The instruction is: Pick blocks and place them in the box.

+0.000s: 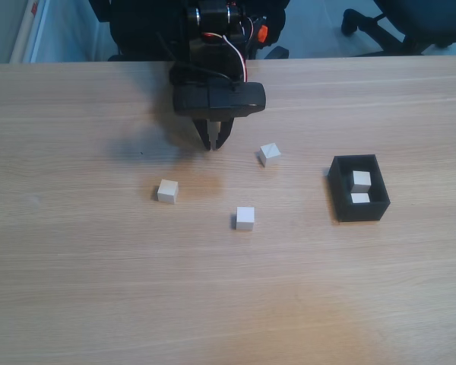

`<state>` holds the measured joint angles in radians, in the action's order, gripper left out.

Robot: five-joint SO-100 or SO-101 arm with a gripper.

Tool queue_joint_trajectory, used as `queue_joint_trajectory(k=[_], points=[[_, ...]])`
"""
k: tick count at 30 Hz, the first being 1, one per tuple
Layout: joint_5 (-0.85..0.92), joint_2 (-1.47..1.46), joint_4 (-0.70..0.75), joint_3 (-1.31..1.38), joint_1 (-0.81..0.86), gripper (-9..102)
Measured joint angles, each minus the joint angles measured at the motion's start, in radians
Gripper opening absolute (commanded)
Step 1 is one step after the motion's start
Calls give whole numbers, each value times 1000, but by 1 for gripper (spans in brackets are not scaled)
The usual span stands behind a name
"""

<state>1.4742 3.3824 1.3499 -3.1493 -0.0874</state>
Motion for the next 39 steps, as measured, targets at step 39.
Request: queue_joint_trajectory(k=[39], points=[[-276,-508,-115,416,-166,13]])
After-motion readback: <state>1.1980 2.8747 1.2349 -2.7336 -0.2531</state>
